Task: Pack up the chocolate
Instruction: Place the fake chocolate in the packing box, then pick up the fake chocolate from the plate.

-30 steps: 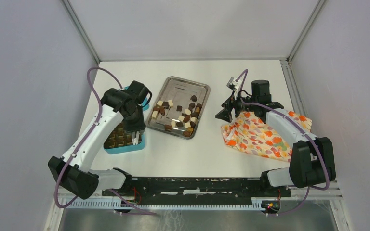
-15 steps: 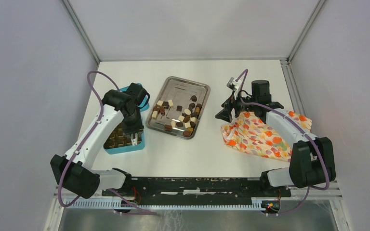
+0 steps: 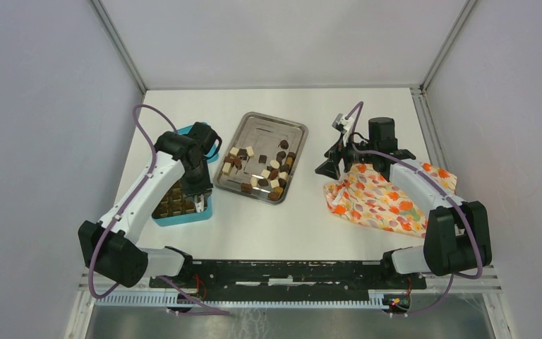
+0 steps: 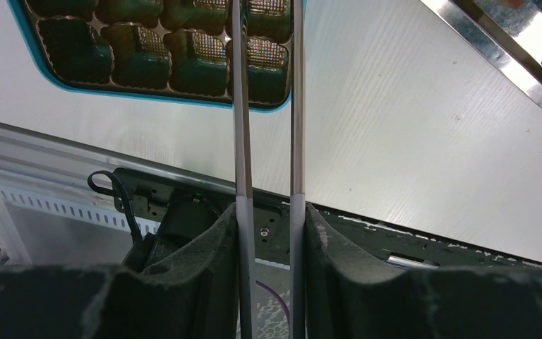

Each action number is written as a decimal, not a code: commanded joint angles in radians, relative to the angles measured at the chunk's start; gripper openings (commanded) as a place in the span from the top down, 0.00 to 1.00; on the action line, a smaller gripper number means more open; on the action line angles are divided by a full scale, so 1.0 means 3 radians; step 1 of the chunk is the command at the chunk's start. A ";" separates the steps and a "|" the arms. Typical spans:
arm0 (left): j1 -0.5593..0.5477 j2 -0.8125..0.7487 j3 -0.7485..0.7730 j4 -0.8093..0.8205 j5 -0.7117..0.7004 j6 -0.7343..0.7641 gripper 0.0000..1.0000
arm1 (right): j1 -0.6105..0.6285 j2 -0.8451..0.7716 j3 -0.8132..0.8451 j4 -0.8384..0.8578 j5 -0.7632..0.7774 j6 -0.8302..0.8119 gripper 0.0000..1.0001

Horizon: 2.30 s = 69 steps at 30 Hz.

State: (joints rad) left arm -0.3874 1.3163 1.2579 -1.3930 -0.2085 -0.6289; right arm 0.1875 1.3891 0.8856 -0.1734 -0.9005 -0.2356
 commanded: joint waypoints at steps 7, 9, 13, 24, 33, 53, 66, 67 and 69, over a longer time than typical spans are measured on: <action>0.0023 -0.0021 0.0013 0.0059 -0.0049 0.0105 0.60 | -0.0007 -0.0009 -0.0020 0.0123 -0.0056 -0.0012 0.17; 0.0018 -0.0023 0.0032 0.0052 -0.0053 0.0102 0.60 | -0.0006 -0.0012 -0.0017 0.0123 -0.0056 -0.0012 0.17; 0.0021 -0.0035 0.0068 0.0018 -0.0058 0.0097 0.60 | -0.0006 -0.0008 -0.0018 0.0123 -0.0056 -0.0012 0.17; 0.0020 -0.0158 0.0428 0.0274 0.0484 0.0101 0.65 | -0.0008 -0.0001 -0.0009 0.0123 -0.0056 -0.0008 0.17; -0.0129 -0.0147 0.0298 0.0842 0.1160 0.0034 0.66 | -0.0004 -0.0003 -0.0012 0.0123 -0.0051 -0.0012 0.17; -0.0428 0.0700 0.0490 0.0791 0.0527 0.0096 0.65 | -0.0004 0.0013 0.0003 0.0110 -0.0036 -0.0023 0.17; -0.0429 0.1042 0.0660 0.0727 0.0348 0.0153 0.59 | -0.0007 0.0004 -0.0007 0.0097 -0.0020 -0.0052 0.17; -0.0428 0.1054 0.0675 0.0714 0.0328 0.0153 0.58 | -0.0007 0.0005 -0.0007 0.0096 -0.0020 -0.0053 0.17; -0.0427 0.1068 0.0703 0.0709 0.0322 0.0157 0.58 | -0.0009 0.0003 -0.0012 0.0095 -0.0019 -0.0058 0.17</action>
State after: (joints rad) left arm -0.5129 1.6341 1.4094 -1.1645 -0.0772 -0.6281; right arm 0.1875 1.3895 0.8856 -0.1738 -0.8989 -0.2379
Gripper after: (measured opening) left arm 0.422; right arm 0.832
